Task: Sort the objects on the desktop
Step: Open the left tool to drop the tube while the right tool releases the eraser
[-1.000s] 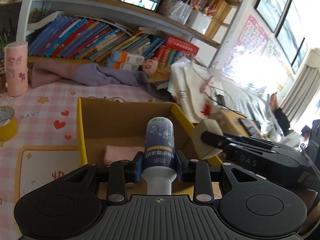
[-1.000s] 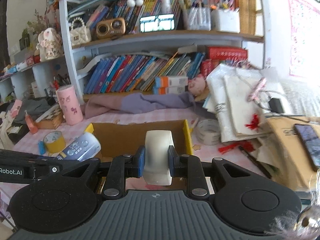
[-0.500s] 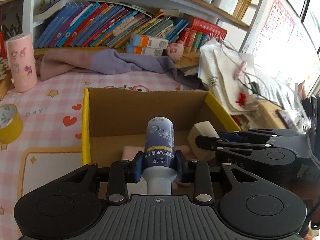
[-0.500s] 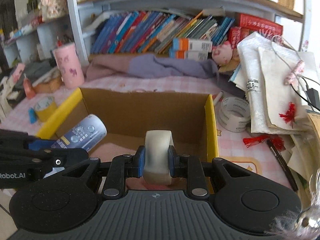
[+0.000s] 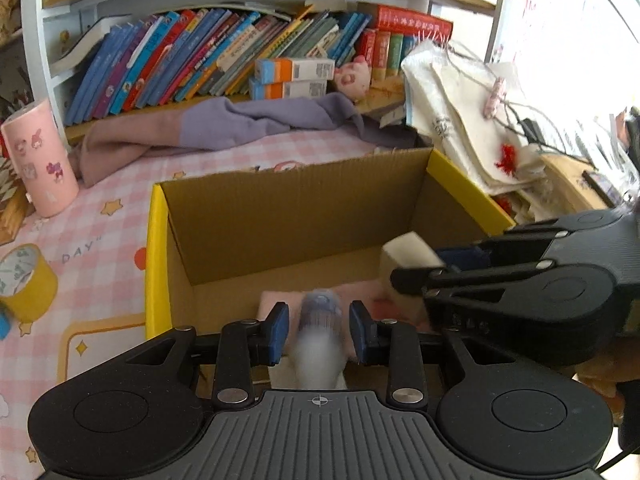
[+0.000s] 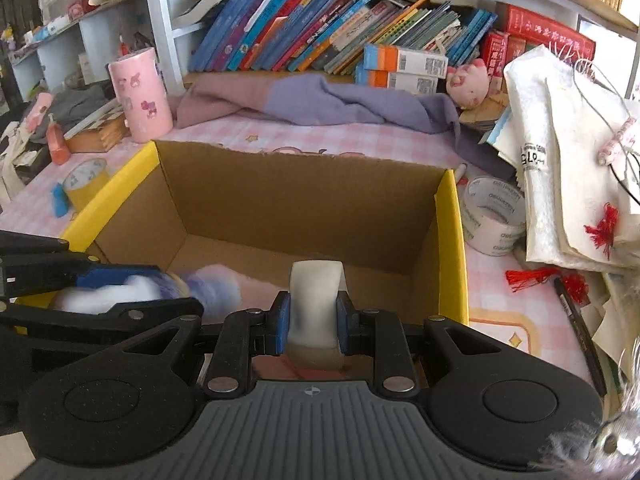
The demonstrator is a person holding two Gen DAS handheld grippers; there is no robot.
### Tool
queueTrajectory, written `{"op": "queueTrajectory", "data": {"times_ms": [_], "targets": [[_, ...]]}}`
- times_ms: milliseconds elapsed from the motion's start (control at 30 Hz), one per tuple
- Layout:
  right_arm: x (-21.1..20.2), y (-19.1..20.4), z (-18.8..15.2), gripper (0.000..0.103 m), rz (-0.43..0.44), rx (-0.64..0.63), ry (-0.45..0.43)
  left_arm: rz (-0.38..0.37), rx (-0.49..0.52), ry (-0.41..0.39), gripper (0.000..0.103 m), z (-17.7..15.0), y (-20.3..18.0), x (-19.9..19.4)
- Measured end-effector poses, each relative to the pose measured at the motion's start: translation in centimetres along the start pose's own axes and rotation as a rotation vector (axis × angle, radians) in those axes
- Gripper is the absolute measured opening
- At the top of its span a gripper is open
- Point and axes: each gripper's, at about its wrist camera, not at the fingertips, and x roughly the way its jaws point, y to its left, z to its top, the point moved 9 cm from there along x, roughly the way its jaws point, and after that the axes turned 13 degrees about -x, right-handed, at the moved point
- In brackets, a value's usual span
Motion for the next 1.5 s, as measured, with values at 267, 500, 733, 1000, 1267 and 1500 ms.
{"op": "queueTrajectory", "data": {"times_ms": [267,500,733,1000,1267,1500], "targets": [[0.0,0.1,0.0,0.027,0.019,0.006,0.004,0.039,0.036,-0.062,0.047,0.6,0.3,-1.1],[-0.4,0.7,0.1,0.039,0.010,-0.001,-0.009,0.045,0.012,-0.075,0.050,0.3,1.5,-2.1],[-0.6,0.9,0.5,0.049,-0.009,0.010,-0.030,0.055,-0.002,-0.117,0.072,0.2,2.3,-3.6],[-3.9,0.7,0.5,0.068,-0.087,0.035,-0.148,0.019,-0.041,-0.204,0.084,0.3,2.2,-6.3],[-7.8,0.6,-0.5,0.068,-0.125,0.063,-0.211,0.006,-0.071,-0.267,0.088,-0.1,2.1,-9.4],[-11.0,1.8,-1.1,0.071,-0.171,0.029,-0.281,0.008,-0.019,-0.330,0.090,-1.0,1.3,-12.0]]}}
